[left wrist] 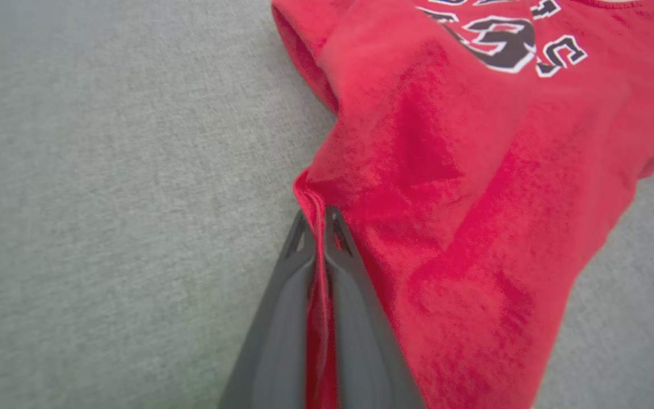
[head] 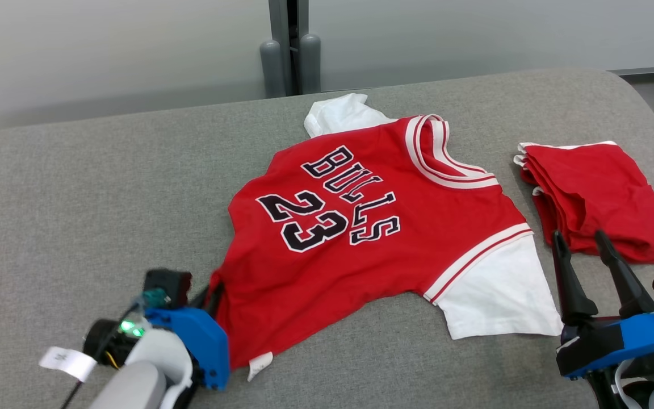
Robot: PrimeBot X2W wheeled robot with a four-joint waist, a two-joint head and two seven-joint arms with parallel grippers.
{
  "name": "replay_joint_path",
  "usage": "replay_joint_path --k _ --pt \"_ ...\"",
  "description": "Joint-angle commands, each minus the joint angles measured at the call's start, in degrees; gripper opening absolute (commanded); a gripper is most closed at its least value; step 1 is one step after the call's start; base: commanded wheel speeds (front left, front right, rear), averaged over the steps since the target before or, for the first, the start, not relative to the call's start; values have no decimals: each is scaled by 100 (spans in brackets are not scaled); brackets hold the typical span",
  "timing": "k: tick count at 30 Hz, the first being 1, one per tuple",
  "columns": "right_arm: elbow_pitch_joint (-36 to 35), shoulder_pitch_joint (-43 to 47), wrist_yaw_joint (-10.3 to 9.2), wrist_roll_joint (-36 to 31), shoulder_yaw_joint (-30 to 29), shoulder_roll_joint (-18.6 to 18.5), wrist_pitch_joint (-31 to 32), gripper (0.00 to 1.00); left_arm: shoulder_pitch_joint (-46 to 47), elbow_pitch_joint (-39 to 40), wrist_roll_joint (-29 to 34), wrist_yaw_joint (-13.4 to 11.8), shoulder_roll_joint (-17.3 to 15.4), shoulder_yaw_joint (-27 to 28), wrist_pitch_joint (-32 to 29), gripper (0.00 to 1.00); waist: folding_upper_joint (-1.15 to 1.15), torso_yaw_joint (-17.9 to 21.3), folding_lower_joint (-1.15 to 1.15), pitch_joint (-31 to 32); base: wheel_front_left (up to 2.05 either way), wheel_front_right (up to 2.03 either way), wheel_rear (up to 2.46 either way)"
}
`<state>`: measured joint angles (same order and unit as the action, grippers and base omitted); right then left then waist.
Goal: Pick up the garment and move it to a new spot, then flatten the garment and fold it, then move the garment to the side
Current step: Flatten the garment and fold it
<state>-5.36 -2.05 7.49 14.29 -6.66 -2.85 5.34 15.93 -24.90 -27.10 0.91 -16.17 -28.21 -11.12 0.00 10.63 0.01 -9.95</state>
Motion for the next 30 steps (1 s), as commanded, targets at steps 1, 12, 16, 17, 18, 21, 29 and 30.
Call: replay_joint_path --k 1,12,16,17,18,21,29,30 --pt "21 -97 1 46 6 -8 -51 100 195 19 13 -44 -55 91 91 0 0 -16 -1 -1 0 0 0" --pt "339 -244 1 3 25 -8 -336 100 723 -514 -80 -206 -142 618 1103 100 0 -35 -1 -29 0 0 0" --pt "544 -247 1 -5 150 -8 -534 100 688 -700 -193 -148 -76 776 1629 100 0 -60 -1 -14 0 0 0" --pt "595 -241 1 -22 180 -7 -589 100 675 -724 -213 -129 -81 813 1742 100 0 -77 -1 -5 0 0 0" --pt "642 -232 1 -38 205 -8 -641 100 661 -729 -246 -108 -94 853 1868 100 0 -96 -1 6 0 0 0" --pt "736 -215 1 -70 257 -8 -747 100 623 -684 -272 -93 -121 913 2088 100 0 -142 -1 40 0 0 0" --pt "1043 -76 1 -270 462 -8 -1120 100 -38 15 -426 -151 -44 1028 2471 100 0 -367 -1 331 0 0 0" --pt "1078 -52 1 -298 471 -9 -1155 100 -160 108 -447 -158 -11 1035 2500 100 0 -388 -1 379 0 0 0"
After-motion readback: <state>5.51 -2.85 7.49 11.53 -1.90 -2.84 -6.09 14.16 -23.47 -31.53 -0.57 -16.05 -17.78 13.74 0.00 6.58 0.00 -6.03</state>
